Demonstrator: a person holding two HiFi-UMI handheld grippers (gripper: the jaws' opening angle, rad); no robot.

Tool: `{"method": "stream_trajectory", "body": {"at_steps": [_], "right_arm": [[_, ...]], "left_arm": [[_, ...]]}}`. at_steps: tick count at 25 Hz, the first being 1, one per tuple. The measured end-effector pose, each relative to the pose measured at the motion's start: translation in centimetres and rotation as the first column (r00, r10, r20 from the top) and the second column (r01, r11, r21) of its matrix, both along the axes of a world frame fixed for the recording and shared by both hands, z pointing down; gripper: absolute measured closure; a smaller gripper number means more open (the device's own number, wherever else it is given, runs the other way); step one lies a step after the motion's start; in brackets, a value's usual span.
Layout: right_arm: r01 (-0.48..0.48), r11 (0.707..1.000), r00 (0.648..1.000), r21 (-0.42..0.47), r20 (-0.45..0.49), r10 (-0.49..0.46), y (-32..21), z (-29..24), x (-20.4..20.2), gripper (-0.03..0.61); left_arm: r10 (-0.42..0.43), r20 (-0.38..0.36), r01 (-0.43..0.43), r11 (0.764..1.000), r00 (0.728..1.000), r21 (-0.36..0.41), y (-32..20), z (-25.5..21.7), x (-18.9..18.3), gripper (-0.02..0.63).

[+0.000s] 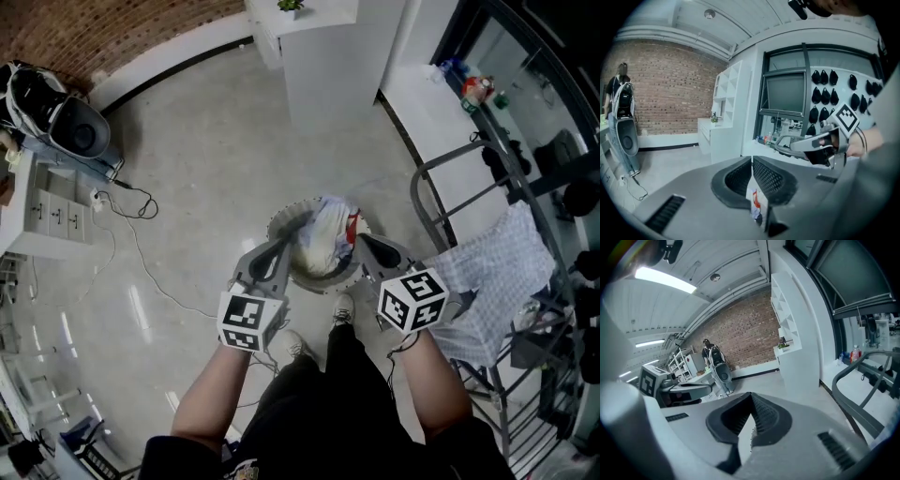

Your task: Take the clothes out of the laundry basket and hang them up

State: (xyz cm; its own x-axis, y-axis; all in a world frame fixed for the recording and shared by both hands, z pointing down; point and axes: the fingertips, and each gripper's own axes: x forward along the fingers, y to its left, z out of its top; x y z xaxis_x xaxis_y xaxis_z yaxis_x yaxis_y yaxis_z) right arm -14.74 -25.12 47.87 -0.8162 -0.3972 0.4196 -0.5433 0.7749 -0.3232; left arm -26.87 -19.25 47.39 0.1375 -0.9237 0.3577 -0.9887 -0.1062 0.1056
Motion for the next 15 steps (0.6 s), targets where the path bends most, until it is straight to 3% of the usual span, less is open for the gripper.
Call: {"method": "stream_trajectory", "body": {"at_steps": [10, 15], "right_arm": [[0.16, 0.986, 0.986, 0.041, -0.051, -0.158, -5.3, 5.3, -0.7, 0.572], [0.193, 0.981, 0.98, -0.01, -0.048, -0.193, -5.8, 9.0, -1.0, 0.572]], "left_arm": [[-0.117, 0.024, 0.118, 0.991, 0.993, -0.066, -6.1, 3.8, 2.0, 0.601], [-0.156, 0.03, 0.158, 0.98, 0.987, -0.118, -7.0, 6.9, 2.7, 0.601]]}}
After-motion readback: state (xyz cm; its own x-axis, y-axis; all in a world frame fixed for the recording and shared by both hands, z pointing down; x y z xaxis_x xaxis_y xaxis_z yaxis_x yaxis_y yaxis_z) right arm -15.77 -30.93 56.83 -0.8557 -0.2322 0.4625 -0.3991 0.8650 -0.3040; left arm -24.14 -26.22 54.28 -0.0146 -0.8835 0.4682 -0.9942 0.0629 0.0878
